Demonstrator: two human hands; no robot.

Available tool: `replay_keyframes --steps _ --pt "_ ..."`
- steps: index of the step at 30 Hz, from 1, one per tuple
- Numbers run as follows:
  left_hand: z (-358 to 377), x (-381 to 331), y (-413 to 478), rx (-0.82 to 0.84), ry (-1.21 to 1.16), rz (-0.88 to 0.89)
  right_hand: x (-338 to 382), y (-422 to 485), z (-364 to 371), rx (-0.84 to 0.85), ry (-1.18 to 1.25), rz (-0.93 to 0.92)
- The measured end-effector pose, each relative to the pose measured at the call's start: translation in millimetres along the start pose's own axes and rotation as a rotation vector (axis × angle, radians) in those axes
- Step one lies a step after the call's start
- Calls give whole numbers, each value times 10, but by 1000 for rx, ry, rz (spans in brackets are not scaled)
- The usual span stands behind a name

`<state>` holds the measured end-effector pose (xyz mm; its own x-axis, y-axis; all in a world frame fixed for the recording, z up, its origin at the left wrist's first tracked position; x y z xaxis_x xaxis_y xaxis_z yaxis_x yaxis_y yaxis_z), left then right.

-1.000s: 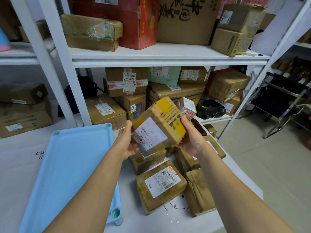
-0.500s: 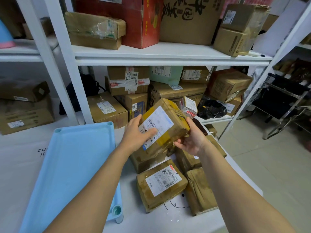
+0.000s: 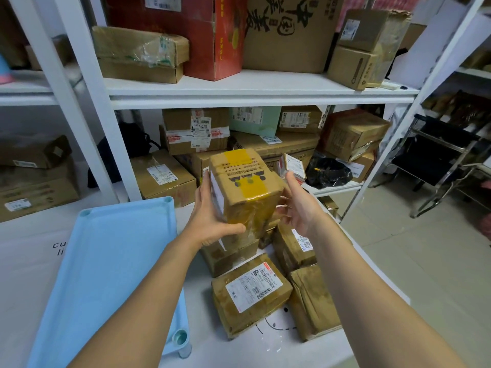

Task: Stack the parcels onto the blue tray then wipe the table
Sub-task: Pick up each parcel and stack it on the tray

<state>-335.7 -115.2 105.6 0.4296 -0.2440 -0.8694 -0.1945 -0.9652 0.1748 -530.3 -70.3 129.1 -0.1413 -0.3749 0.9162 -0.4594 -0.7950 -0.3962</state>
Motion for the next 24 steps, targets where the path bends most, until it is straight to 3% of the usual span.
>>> replay_keyframes --steps 4,9,12,14,18,24 --pt "18 52 -10 17 -133 -11 -43 58 10 -82 60 -57" --pt "11 -28 -31 1 -382 -71 -44 109 40 -4 86 -71" --pt "7 -19 -77 44 -598 -193 -38 89 41 51 88 -99" --pt "6 12 -90 30 -755 -295 -54 84 11 -6 108 -95" --pt "13 93 -91 26 -883 -401 -168 80 -23 -55 130 62" --pt "48 159 -94 -24 -965 -508 -386 27 8 121 54 333"
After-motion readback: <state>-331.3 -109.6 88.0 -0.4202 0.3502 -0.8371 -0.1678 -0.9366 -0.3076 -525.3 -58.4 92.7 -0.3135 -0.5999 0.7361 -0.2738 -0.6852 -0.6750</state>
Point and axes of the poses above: each hand's wrist, its own y-axis towards the middle knuckle, its own z-axis out of the palm, x = y × z, the point moved 3 cm from there along y, towards the middle knuckle, and after that the axes turned 10 degrees about -x, right-handed, at the moved point
